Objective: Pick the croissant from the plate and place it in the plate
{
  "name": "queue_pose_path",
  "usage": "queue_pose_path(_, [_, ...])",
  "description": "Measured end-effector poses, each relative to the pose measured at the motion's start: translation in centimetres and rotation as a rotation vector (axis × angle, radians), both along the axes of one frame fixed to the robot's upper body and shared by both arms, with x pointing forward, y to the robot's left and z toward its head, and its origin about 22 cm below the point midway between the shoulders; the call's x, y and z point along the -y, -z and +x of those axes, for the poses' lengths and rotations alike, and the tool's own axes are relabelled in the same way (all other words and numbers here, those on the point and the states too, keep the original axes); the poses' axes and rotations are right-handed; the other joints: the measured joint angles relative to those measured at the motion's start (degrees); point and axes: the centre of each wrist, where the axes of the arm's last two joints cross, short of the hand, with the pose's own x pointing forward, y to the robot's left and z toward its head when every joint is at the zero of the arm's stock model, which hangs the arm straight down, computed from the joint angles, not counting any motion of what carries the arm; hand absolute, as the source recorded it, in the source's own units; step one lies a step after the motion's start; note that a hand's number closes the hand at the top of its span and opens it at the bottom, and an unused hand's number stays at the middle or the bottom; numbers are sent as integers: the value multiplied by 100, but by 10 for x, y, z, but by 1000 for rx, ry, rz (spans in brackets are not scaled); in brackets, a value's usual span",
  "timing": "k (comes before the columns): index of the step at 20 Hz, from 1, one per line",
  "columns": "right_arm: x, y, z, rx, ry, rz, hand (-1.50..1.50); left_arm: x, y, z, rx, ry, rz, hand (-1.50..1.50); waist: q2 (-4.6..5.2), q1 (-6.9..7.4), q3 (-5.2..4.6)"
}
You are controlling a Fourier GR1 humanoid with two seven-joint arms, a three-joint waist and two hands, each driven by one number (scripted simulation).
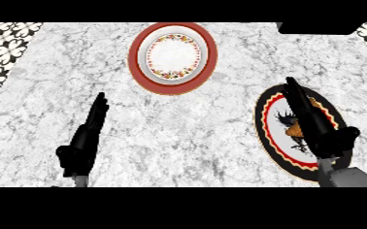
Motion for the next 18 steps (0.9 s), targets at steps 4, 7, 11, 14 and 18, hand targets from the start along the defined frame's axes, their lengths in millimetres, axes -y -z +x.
queue_pose_path(4, [1,-23,33,47,258,7,-150,-10,-18,13,36,8,47,0,41,-46,-36])
queue_pose_path(7, [24,-32,44,57,457,-120,150,-16,-30,23,71,24,99,0,130,-34,-118])
queue_pose_path(11, [61,-15,38,-53,635,-459,-150,-13,-40,33,78,58,117,0,218,9,-152])
queue_pose_path(14, [36,0,50,-88,809,-460,-150,-12,-50,44,62,71,122,0,167,10,-112])
queue_pose_path(18, [1,17,67,-113,893,-582,-150,-13,-61,61,43,75,127,0,108,-28,-99])
